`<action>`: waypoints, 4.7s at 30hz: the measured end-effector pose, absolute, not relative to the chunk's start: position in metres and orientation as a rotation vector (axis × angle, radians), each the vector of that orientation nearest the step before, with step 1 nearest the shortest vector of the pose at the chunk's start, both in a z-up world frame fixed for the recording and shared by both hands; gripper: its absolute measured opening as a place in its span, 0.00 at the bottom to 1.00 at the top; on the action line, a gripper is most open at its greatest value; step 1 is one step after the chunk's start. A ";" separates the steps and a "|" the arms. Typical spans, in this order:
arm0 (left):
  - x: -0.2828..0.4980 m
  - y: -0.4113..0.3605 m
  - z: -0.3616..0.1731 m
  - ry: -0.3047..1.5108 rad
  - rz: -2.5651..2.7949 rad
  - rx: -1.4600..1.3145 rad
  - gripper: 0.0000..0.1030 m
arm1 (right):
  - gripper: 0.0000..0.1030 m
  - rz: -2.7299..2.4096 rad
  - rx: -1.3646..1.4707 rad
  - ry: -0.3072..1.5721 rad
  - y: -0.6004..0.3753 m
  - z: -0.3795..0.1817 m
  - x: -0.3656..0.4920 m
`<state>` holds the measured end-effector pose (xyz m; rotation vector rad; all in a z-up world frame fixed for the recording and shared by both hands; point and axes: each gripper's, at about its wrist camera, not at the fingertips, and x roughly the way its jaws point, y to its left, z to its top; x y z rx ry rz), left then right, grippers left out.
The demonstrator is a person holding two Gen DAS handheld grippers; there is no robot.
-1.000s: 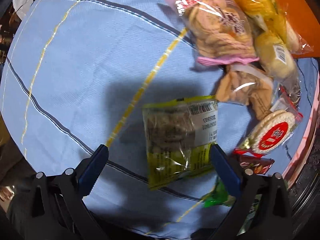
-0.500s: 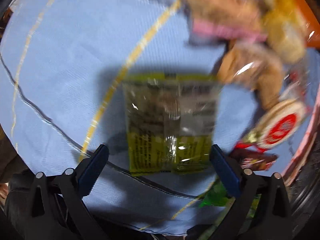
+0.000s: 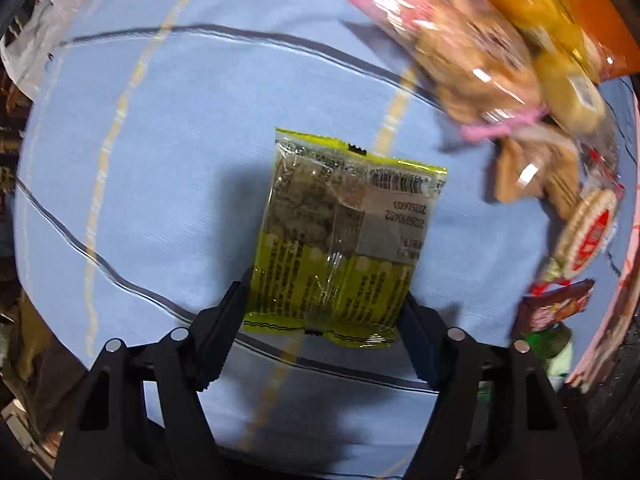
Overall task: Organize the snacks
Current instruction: 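Carry the yellow-green and pale green bags into the orange box and open both grippers, then withdraw both open grippers from the box back over the snack pile, then grasp the pink biscuit packet with the left gripper while the right grasps the green pastry pack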
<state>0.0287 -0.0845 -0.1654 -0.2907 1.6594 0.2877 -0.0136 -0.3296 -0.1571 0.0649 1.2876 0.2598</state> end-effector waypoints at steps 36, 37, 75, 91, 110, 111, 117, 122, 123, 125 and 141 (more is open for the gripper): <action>0.272 -0.030 0.033 0.931 0.032 0.060 0.92 | 0.95 0.088 0.197 0.756 -0.280 0.017 0.215; 0.267 -0.034 0.030 0.911 0.040 0.123 0.92 | 0.95 0.089 0.194 0.759 -0.284 0.013 0.210; 0.109 -0.064 -0.094 1.209 -0.276 0.099 0.95 | 0.96 0.033 0.038 1.195 -0.323 -0.138 -0.001; 0.118 -0.077 -0.113 1.255 -0.299 0.129 0.95 | 0.10 0.111 0.035 1.170 -0.308 -0.127 -0.012; 0.190 -0.092 -0.164 1.571 0.056 -0.191 0.84 | 0.08 0.200 0.091 1.151 -0.316 -0.119 0.004; 0.190 -0.096 -0.163 1.560 0.060 -0.164 0.78 | 0.08 0.199 0.091 1.158 -0.317 -0.121 0.005; 0.172 -0.085 -0.154 1.544 0.030 -0.070 0.46 | 0.08 0.217 0.089 1.150 -0.317 -0.121 0.010; 0.140 -0.050 -0.134 1.460 0.040 0.001 0.43 | 0.01 0.262 0.092 1.111 -0.306 -0.106 0.014; 0.135 -0.043 -0.130 1.451 0.040 -0.001 0.43 | 0.00 0.275 0.092 1.100 -0.304 -0.101 0.016; 0.126 -0.029 -0.122 1.426 0.049 0.004 0.43 | 0.00 0.300 0.090 1.081 -0.299 -0.093 0.020; 0.106 -0.005 -0.113 1.387 0.008 -0.038 0.43 | 0.68 0.112 0.129 1.154 -0.300 -0.101 -0.005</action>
